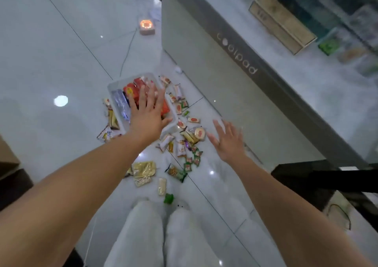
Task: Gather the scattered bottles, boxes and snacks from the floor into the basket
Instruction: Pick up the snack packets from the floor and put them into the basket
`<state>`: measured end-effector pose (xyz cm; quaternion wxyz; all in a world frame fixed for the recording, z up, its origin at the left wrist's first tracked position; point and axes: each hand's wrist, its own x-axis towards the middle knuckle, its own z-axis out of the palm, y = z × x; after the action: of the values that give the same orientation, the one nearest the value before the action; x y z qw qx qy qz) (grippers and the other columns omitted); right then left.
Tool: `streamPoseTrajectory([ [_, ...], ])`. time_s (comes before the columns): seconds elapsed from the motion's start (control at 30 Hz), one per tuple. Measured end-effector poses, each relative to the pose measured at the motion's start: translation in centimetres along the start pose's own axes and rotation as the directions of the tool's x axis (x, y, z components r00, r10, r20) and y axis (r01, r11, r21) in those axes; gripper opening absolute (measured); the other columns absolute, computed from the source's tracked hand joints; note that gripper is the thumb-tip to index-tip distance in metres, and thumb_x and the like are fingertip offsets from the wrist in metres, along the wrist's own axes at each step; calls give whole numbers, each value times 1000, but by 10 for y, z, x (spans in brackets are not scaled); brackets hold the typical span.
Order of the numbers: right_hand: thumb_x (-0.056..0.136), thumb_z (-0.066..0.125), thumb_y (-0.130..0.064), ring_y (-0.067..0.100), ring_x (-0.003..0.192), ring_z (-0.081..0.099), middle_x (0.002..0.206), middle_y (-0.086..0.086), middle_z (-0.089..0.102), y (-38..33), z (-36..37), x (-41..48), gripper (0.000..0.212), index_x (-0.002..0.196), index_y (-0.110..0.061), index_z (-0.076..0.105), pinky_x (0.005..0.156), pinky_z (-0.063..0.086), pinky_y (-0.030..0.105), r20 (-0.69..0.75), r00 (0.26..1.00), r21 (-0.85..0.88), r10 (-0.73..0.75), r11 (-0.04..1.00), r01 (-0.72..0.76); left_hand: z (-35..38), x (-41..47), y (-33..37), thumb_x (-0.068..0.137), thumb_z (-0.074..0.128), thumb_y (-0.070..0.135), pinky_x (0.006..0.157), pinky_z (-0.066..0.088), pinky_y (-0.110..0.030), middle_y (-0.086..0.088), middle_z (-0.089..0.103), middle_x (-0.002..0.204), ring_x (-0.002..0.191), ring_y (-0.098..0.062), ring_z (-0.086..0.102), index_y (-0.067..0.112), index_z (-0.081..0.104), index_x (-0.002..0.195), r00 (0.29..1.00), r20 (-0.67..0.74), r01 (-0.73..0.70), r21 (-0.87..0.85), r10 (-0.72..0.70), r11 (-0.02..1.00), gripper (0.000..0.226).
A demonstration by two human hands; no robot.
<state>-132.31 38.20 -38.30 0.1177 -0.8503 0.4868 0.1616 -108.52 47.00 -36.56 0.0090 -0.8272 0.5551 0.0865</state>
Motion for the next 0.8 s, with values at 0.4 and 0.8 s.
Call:
streamPoseTrajectory([
  [0.4,97,20,-53,22,147,-3,160,0,-3,41,410,201,60,151,-35,1,116,-7,51,-46,998,43,-33,998,35,390,110,-41,91,31,64,115,-5,-52,-4,-21,158,146,-27,-17,27,-16,149,991,-111,-65,49,70,997,84],
  [0.8,96,21,-54,24,147,0,160,3,2,47,499,237,62,151,-33,1,116,-3,50,-20,997,51,-81,995,82,534,69,-66,85,18,68,117,-6,-46,-12,-11,159,147,-28,-11,24,0,152,994,-53,-89,76,93,993,82],
])
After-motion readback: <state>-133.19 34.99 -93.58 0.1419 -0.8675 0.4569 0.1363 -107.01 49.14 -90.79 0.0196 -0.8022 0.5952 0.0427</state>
